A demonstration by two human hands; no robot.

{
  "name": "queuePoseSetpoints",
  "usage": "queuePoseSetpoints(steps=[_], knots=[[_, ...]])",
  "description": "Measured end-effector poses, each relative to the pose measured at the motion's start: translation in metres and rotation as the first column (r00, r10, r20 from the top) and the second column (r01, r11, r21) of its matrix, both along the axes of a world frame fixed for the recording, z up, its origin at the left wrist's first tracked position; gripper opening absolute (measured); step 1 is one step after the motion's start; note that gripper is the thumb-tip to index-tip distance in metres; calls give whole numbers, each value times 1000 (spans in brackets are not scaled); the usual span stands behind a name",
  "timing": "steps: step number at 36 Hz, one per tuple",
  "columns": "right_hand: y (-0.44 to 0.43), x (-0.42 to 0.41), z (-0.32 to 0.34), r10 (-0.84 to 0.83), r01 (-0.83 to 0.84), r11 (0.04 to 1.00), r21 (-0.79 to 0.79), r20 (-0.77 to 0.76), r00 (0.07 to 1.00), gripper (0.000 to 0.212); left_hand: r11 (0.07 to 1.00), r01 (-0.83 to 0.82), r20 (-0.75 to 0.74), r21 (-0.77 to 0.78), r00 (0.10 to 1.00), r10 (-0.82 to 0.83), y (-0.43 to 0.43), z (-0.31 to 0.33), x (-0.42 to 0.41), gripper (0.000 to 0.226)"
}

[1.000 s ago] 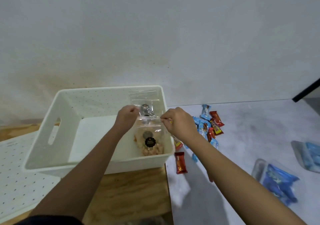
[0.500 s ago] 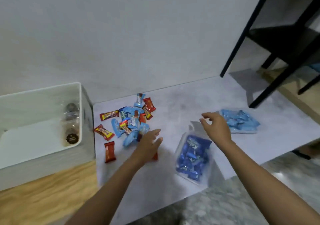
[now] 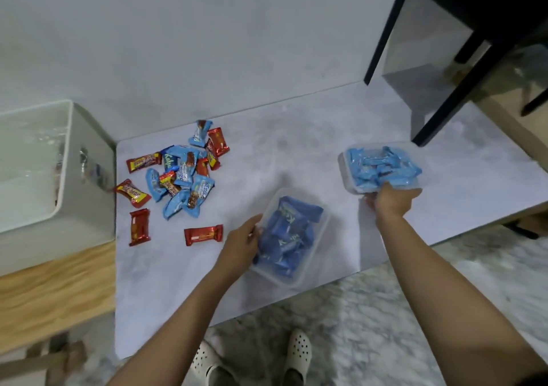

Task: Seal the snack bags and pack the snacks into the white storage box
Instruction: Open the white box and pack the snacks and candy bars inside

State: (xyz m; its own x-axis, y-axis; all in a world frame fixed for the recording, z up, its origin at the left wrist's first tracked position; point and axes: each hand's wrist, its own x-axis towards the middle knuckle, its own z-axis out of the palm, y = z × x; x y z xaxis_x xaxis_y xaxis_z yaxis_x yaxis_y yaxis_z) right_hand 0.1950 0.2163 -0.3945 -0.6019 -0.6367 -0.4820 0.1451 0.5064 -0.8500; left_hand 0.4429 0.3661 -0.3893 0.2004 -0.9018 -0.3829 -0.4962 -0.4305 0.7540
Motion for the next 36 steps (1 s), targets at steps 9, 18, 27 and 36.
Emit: queuePoseSetpoints(steps=[9, 18, 27, 36], knots=[[-4, 3, 17, 505, -497, 863, 92, -210, 837, 36, 988, -136, 66, 75, 989, 131, 1, 4, 16, 39], [0, 32, 55, 574, -586, 806, -86, -126, 809, 36, 950, -313, -31, 23, 949, 314, -5, 2, 27, 36], [37, 82, 60, 835, -848, 529, 15, -188, 518, 46, 927, -357, -271, 113, 887, 374, -26, 10, 17, 43], [59, 93, 56, 924, -937, 333, 103, -232, 303, 56, 913, -406, -625, -28, 720, 301, -1, 14, 29, 45]])
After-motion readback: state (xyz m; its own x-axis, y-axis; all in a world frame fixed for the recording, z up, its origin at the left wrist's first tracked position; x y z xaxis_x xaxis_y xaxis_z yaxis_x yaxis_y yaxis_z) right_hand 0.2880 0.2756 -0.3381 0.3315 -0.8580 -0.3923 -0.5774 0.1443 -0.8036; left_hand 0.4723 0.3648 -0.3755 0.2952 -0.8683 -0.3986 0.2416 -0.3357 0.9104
